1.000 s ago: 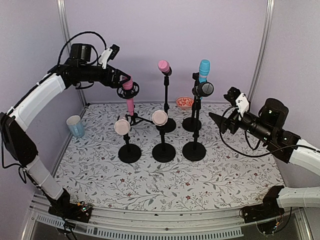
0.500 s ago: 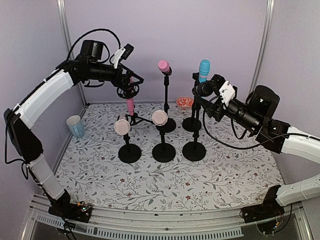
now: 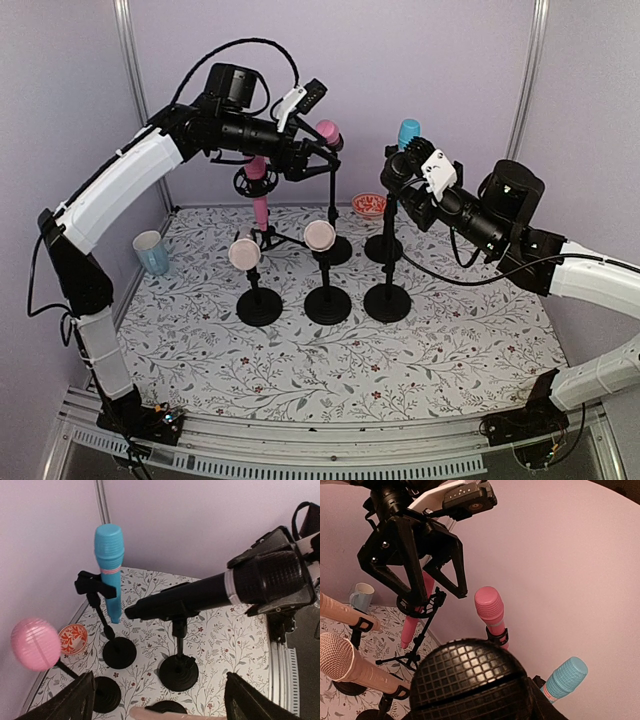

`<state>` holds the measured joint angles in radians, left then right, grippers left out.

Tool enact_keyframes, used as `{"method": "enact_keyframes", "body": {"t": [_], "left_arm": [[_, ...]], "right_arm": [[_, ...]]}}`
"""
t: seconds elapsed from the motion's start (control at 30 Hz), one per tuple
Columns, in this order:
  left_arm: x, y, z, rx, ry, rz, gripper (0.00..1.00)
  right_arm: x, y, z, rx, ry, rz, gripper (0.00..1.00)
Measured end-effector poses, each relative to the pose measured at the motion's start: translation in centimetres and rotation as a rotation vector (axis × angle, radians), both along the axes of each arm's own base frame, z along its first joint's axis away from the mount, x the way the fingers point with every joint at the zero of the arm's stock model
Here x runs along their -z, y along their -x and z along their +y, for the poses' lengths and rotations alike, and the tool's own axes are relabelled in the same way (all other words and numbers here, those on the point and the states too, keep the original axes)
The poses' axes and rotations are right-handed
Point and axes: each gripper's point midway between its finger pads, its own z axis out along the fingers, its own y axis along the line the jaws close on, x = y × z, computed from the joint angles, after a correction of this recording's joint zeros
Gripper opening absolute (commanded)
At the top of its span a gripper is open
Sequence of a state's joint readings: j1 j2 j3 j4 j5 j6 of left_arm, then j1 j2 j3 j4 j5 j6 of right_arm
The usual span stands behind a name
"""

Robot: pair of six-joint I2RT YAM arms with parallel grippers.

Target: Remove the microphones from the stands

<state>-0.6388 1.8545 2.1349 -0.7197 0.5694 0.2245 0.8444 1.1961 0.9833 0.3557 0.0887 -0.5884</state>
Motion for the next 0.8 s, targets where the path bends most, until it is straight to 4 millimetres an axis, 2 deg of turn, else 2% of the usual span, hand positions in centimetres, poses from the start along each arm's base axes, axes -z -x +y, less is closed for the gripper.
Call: {"method": "enact_keyframes", "body": {"t": [0.1, 0.2, 0.37, 0.53, 0.67, 0.8], "left_arm": [[0.3, 1.7, -2.9, 0.064, -0.002, -0.01, 0.86], [2.0, 2.4, -5.8, 0.102, -0.01, 0.014, 0.83], [6.3, 1.7, -9.5, 0.096, -0.043, 0.076, 0.75], [9.1, 0.8, -11.3, 0.049, -0.061, 0.13, 0.66], [9.0, 0.8, -11.9, 0.028, -0.04, 0.152, 0.59], [7.5, 0.7, -12.3, 0.025, 0.01, 0.154, 0.51]], "right_arm": [[-0.1, -0.3, 0.0, 0.011, -0.004, 0.004, 0.0], [-0.2, -0.3, 0.0, 0.013, -0.008, 0.006, 0.0], [-0.3, -0.4, -0.2, 0.022, -0.012, 0.007, 0.0], [-1.0, -0.1, -0.7, 0.032, -0.028, -0.001, 0.0], [-1.9, 0.3, -1.3, 0.031, -0.047, -0.018, 0.0], [-2.9, 0.7, -1.6, 0.029, -0.075, -0.034, 0.0]]}}
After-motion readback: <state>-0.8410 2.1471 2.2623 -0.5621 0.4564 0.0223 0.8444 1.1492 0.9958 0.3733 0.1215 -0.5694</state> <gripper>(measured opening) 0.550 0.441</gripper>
